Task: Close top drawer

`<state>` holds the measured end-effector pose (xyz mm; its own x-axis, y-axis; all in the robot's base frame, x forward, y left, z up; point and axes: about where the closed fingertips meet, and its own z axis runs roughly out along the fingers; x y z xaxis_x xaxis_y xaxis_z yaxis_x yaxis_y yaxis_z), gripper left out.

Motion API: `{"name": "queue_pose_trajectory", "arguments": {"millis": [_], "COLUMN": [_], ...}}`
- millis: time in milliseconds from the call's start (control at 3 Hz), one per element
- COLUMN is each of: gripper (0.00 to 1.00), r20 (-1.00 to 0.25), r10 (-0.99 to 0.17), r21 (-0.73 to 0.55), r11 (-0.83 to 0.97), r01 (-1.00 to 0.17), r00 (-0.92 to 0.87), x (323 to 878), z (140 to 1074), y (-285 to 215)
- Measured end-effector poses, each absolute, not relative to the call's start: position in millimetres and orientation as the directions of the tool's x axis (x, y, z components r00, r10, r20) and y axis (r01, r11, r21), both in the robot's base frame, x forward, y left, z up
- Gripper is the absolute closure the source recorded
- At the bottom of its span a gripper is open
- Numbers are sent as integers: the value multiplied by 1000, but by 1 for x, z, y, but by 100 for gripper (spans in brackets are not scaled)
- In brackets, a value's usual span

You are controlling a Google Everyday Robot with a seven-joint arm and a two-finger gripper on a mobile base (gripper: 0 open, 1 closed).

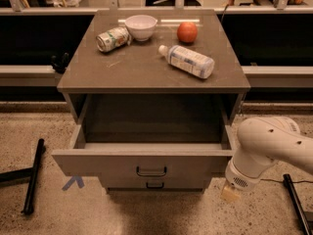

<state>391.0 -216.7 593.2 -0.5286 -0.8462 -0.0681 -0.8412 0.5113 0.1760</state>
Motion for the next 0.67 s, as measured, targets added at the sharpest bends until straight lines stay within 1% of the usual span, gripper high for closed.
{"name": "queue_pose_trajectory", "arguments": {"millis": [333,667], "gripper": [100,100], "r20": [-68,-95], "r10": [-846,-824], "r21": [176,158], "r11": [511,542], "r01": [-841,-825], "r00": [-529,-559], "x": [391,404], "z": [593,595], "y": [-217,-224]}}
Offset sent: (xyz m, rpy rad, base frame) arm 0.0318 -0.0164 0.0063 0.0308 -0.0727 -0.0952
